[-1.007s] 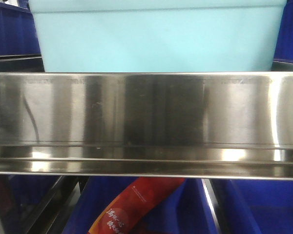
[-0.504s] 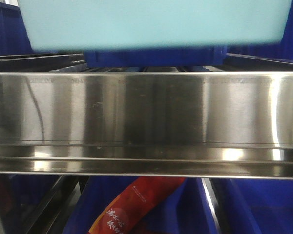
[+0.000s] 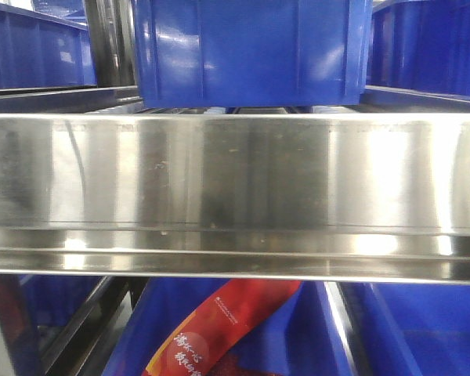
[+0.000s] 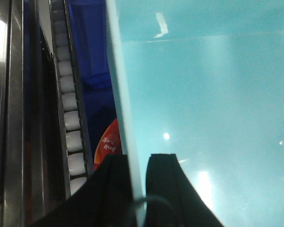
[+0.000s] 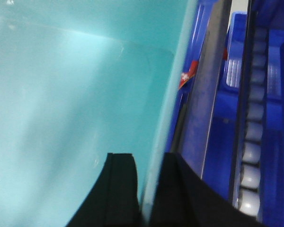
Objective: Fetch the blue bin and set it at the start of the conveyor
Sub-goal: 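Lift the light-blue bin up and pull it off the shelf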
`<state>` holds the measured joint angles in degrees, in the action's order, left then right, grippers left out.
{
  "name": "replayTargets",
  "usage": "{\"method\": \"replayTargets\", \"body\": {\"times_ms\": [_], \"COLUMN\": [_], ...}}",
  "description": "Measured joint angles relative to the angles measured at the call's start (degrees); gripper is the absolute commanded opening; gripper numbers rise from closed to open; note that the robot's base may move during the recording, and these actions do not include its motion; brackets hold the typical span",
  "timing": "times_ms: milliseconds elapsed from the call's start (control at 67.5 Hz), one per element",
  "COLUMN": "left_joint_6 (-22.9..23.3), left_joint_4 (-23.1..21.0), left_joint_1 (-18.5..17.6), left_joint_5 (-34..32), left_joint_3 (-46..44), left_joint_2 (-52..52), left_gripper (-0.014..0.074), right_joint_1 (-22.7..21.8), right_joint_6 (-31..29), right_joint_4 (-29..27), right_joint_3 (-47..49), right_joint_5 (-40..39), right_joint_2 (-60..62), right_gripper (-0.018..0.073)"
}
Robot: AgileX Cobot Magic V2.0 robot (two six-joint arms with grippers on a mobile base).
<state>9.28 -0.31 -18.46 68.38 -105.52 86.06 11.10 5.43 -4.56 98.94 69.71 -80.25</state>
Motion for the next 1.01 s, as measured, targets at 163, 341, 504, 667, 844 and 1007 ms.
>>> {"method": "replayTargets", "body": {"times_ms": [163,341,504,667,844,1007], "left_joint_6": [0.00,0.00,0.00,0.00,0.00,0.00], "left_joint_4": [-0.07,-0.07,-0.07,-0.07,0.31,1.00], "left_joint_1": [-0.13,-0.13,-0.13,-0.13,-0.13,-0.13], "left_joint_5": [0.34,0.56,0.69,0.69,-0.67,-3.83], "left_joint_3": [0.00,0.00,0.00,0.00,0.00,0.00], "left_joint_2": [0.11,0.58,0.58,0.58,0.58,0.58], "left_gripper": [-0.0111,-0.0111,-0.0111,-0.0111,-0.0111,-0.0111], "right_joint_1": [0.00,0.00,0.00,0.00,0.00,0.00], "right_joint_6": [0.25,0.25,0.25,0.25,0.25,0.25], "right_joint_4": [0.00,0.10,0.10,0.10,0.43,1.11], "right_joint_3": [-1.39,-1.39,-1.41,-1.41,-1.41,-1.41], "right_joint_5": [0.00,0.00,0.00,-0.67,-3.41,-6.87], "right_joint_2": [0.00,0.00,0.00,0.00,0.00,0.00], "right_gripper": [-0.0151,-0.0151,-0.0151,-0.0151,-0.0151,-0.0151]}}
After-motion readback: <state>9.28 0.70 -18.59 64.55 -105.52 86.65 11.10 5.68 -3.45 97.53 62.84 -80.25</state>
